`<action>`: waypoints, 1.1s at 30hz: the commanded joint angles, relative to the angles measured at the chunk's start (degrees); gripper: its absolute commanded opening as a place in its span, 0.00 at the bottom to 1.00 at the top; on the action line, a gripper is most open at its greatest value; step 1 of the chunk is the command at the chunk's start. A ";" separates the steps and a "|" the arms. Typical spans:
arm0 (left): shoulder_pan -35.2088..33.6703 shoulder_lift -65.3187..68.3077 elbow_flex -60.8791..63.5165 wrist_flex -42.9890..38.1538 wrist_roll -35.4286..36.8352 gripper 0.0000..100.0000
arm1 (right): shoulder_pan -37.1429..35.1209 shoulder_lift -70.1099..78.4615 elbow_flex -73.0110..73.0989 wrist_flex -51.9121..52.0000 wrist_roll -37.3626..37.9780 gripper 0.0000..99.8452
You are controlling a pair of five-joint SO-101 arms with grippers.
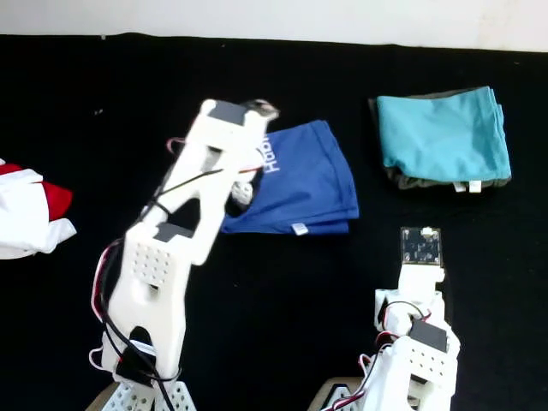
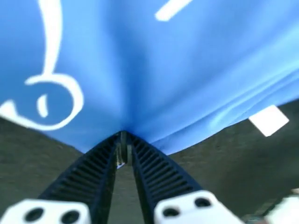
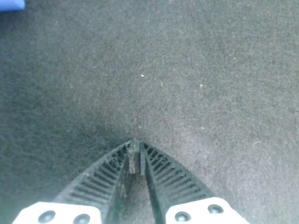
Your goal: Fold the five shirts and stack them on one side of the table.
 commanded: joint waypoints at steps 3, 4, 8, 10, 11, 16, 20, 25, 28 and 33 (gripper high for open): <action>-0.75 -12.18 0.22 0.88 0.53 0.01 | 0.66 -0.13 1.01 -1.10 0.44 0.02; -0.84 -14.11 0.57 0.97 0.53 0.01 | 0.66 -0.13 1.01 -1.10 0.44 0.02; -0.92 -21.76 7.08 2.73 0.53 0.01 | 0.66 -0.13 1.01 -1.10 0.44 0.02; -2.07 -26.24 13.58 1.76 0.44 0.01 | 0.66 -0.13 1.01 -1.10 0.44 0.02; -3.12 -28.62 17.54 -0.44 0.44 0.01 | 0.66 -0.13 1.01 -1.10 0.44 0.02; -12.79 -42.33 44.53 -19.16 -0.62 0.01 | 0.66 -0.13 1.01 -1.10 0.44 0.02; -20.62 -49.98 67.12 -40.53 -6.07 0.01 | 0.57 -0.13 1.10 -1.10 0.44 0.02; -26.68 -53.32 82.33 -53.98 -6.42 0.01 | 0.31 -0.22 0.75 -0.92 0.70 0.02; -27.47 -53.41 85.67 -55.74 -6.42 0.01 | 0.48 -0.22 -2.33 1.27 0.70 0.02; -27.12 -53.76 89.10 -59.96 -6.42 0.01 | 0.22 -0.13 -12.97 10.07 0.53 0.02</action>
